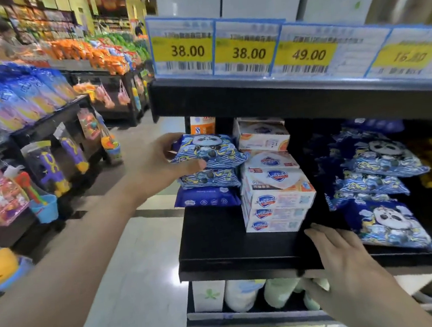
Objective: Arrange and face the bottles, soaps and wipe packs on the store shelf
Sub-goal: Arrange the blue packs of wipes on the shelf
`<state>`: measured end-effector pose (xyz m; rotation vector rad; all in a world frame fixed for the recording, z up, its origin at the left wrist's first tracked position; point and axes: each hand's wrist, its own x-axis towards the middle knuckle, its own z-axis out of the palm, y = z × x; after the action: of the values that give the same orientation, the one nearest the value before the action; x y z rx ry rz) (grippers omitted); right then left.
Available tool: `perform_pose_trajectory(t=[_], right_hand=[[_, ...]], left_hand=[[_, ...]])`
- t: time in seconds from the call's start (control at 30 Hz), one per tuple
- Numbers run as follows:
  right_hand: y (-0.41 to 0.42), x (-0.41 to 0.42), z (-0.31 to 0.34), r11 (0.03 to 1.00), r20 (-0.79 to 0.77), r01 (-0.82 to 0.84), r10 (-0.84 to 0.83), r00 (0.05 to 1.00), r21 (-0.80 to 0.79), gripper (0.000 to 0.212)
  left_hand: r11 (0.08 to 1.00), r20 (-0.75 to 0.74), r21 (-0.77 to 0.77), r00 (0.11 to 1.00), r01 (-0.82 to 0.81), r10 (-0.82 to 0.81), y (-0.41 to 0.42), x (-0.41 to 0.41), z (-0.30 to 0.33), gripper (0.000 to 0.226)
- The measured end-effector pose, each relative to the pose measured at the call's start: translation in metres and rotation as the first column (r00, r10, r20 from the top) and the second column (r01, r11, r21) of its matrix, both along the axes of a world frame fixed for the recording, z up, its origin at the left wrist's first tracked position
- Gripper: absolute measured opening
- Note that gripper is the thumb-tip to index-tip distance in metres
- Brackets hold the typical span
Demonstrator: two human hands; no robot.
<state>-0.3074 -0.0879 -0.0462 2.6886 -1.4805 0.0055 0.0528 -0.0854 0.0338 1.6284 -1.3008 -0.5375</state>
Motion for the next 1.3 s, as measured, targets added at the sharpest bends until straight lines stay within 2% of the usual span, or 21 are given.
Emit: perform_pose_trajectory(t=[0.23,0.33,0.43,0.57,0.83,0.9,0.97,1.1,1.2,1.3], right_hand=[[0.006,0.004,-0.008,0.996,-0.008,0.067,-0.067,0.998,-0.052,0.088],[0.005,0.004,-0.012,0.995,-0.008,0.065,-0.066,0.998,-0.079,0.09],[0.004,0.002,-0.015,0.995,0.006,0.05,-0.049,0.999,-0.088,0.089],[0.003,-0.001,-0.018,0.993,0.055,0.03,-0.023,0.998,-0.114,0.088],[0.001,-0.004,-0.018,0.991,0.151,0.008,0.012,0.988,-0.131,0.082],[0.003,-0.006,-0.016,0.993,0.199,-0.001,0.025,0.98,-0.12,0.079],[0.004,-0.009,-0.015,0.993,0.281,-0.02,0.052,0.958,-0.115,0.074],[0.012,-0.021,-0.01,0.987,0.517,-0.126,0.157,0.842,-0.095,0.056],[0.012,-0.045,0.002,0.969,0.643,-0.149,0.242,0.727,-0.197,0.037],[-0.004,-0.088,0.013,0.96,0.724,-0.077,0.255,0.641,-0.27,0.029]], left_hand=[[1.0,-0.084,0.007,0.996,-0.012,0.012,0.0,-0.008,0.001,0.081],[1.0,-0.135,0.005,0.991,0.019,-0.019,0.003,-0.011,0.002,0.092],[1.0,-0.123,0.015,0.992,0.019,-0.017,0.008,-0.013,0.002,0.105],[0.999,-0.086,0.017,0.995,-0.045,0.046,0.017,-0.013,-0.002,0.098],[0.985,-0.143,-0.043,0.977,-0.167,0.159,0.058,-0.03,-0.021,0.1],[0.972,-0.139,-0.083,0.968,-0.22,0.207,0.071,-0.043,-0.027,0.092],[0.937,-0.137,-0.154,0.946,-0.313,0.294,0.082,-0.061,-0.034,0.074],[0.845,-0.117,-0.303,0.897,-0.441,0.426,0.095,-0.108,-0.046,0.042],[0.854,-0.09,-0.346,0.92,-0.388,0.381,0.097,-0.155,-0.048,0.027],[0.901,0.005,-0.345,0.959,-0.263,0.282,0.092,-0.207,-0.05,0.023]])
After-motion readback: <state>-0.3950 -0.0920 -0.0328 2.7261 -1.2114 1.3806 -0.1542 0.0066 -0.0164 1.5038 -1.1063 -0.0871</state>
